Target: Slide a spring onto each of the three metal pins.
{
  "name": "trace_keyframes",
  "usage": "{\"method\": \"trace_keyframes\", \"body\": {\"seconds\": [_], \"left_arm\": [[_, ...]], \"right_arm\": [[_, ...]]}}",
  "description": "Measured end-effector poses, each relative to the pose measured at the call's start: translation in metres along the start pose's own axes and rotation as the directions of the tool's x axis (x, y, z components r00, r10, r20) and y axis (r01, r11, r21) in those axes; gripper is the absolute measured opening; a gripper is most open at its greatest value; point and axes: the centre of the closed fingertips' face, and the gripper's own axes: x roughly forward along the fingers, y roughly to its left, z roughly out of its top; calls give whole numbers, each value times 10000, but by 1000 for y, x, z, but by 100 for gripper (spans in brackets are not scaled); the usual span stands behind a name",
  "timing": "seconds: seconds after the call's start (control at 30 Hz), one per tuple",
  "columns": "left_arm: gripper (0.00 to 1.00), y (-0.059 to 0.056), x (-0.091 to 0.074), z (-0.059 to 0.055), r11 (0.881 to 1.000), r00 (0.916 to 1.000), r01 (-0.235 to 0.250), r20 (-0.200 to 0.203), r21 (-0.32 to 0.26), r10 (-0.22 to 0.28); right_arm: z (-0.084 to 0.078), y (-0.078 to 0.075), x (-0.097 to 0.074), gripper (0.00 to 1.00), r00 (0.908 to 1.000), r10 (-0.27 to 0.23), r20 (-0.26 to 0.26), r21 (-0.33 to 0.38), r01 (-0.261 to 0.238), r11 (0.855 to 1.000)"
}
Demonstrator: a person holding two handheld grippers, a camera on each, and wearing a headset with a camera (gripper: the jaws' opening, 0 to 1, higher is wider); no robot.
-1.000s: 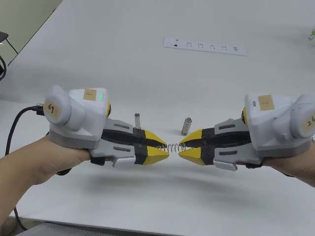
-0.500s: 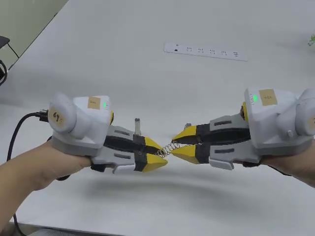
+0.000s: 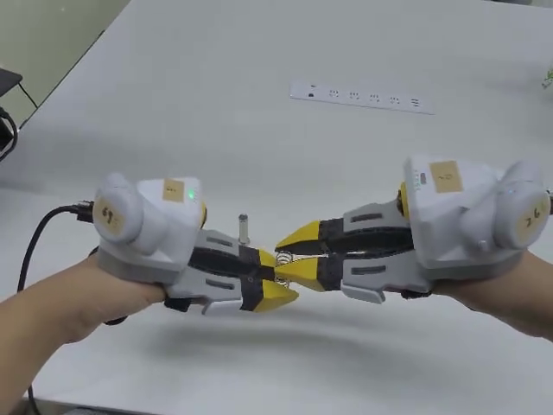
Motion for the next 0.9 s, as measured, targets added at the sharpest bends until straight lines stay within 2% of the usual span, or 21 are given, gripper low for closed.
{"method": "trace_keyframes", "body": {"seconds": [0.17, 0.27, 0.37, 0.6, 0.73, 0.9], "left_arm": [[2, 1, -1, 1, 10000, 9999, -86, 68, 1, 86], [2, 3, -4, 4, 9996, 9994, -175, 306, -212, 181], [2, 2, -4, 6, 9993, 9987, -199, 473, -327, 215], [2, -2, -3, 6, 9997, 9991, -132, 392, -225, 141], [3, -2, -4, 5, 9995, 9991, -160, 381, -260, 170], [3, 0, -6, 4, 9981, 9990, -262, 335, -564, 281]], "right_arm": [[2, 1, 1, 8, 10000, -72, 4, -400, 73, 9992], [4, 1, -2, 8, 9996, -260, 66, -961, 266, 9950], [5, 1, -3, 7, 9994, -335, 76, -1103, 341, 9933], [4, 2, -2, 7, 9994, -334, -105, -1487, 314, 9884], [4, 2, -1, 7, 9993, -350, -88, -1481, 334, 9884], [5, 1, 0, 7, 9993, -352, -88, -1498, 335, 9881]]}}
